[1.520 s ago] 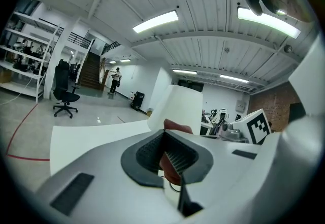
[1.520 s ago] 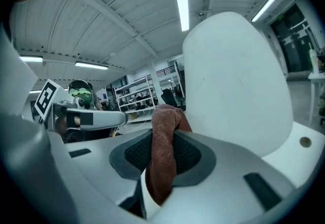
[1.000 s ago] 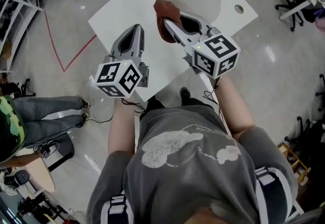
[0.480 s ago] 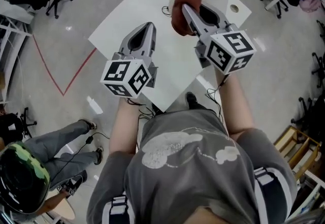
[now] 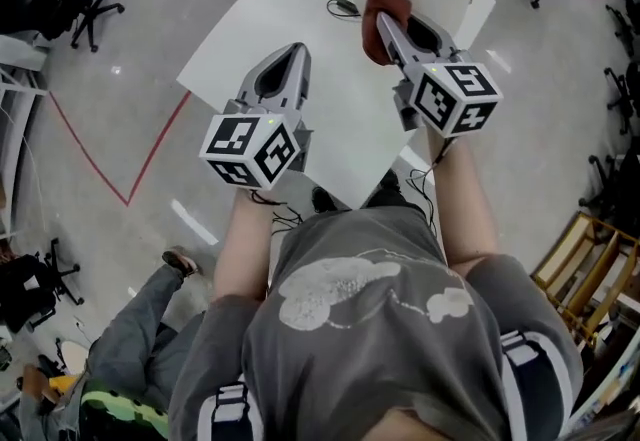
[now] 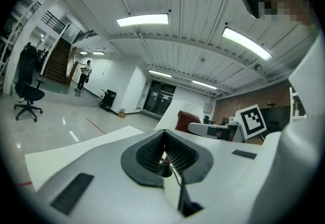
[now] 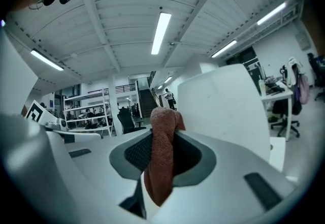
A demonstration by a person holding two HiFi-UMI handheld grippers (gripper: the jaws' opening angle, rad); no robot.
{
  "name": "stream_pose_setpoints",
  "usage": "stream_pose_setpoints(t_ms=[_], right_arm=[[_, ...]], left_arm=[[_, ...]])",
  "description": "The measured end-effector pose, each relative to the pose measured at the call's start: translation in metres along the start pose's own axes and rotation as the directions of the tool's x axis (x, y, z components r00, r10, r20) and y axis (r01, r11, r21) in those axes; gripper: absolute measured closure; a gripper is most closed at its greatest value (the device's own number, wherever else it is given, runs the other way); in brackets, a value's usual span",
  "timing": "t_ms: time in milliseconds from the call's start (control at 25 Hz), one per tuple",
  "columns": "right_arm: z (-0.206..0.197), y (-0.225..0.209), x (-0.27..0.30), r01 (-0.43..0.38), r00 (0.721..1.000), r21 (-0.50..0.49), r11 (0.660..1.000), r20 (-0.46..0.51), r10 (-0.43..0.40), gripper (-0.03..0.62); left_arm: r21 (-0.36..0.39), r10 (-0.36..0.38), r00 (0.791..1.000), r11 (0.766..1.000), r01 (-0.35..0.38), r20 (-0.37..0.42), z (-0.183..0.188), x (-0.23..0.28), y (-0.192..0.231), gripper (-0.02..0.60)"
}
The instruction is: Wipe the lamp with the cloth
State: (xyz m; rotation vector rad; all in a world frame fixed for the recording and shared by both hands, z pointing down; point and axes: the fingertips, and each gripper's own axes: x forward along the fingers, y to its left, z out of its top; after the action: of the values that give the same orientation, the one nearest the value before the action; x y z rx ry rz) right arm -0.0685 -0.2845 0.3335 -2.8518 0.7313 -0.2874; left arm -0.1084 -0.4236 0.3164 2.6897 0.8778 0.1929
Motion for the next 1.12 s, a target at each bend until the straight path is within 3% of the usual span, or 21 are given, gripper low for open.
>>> stream_pose_setpoints(t_ms=[320, 560, 880, 1120], right_arm=[[-0.059, -0.007, -0.009, 0.088, 0.992, 0.042, 0.995, -0.096, -0.084, 0.503], [-0.072, -0.004, -0.016, 0.051, 0.993, 0.085, 0.995, -0.11, -0.042, 0.503], [-0.014, 0.027, -0.025, -0.094, 0.995, 0.02, 0.995, -0.015, 0.094, 0.503], [0.037, 0.026, -0.014, -0.056, 0.995, -0.003, 0.998, 0.081, 0.056, 0.503]], left_arm=[[-0.028, -0.019, 0.998, 0.999, 0.017, -0.06, -0.026, -0.008, 0.012, 0.574], [-0.028, -0.004, 0.996, 1.0, 0.001, -0.09, -0.041, 0.008, -0.003, 0.574], [0.049, 0.015, 0.999, 0.999, -0.013, -0.034, -0.004, 0.024, -0.024, 0.574], [0.088, -0.034, 0.999, 0.996, 0.033, 0.002, 0.03, 0.036, -0.022, 0.574]])
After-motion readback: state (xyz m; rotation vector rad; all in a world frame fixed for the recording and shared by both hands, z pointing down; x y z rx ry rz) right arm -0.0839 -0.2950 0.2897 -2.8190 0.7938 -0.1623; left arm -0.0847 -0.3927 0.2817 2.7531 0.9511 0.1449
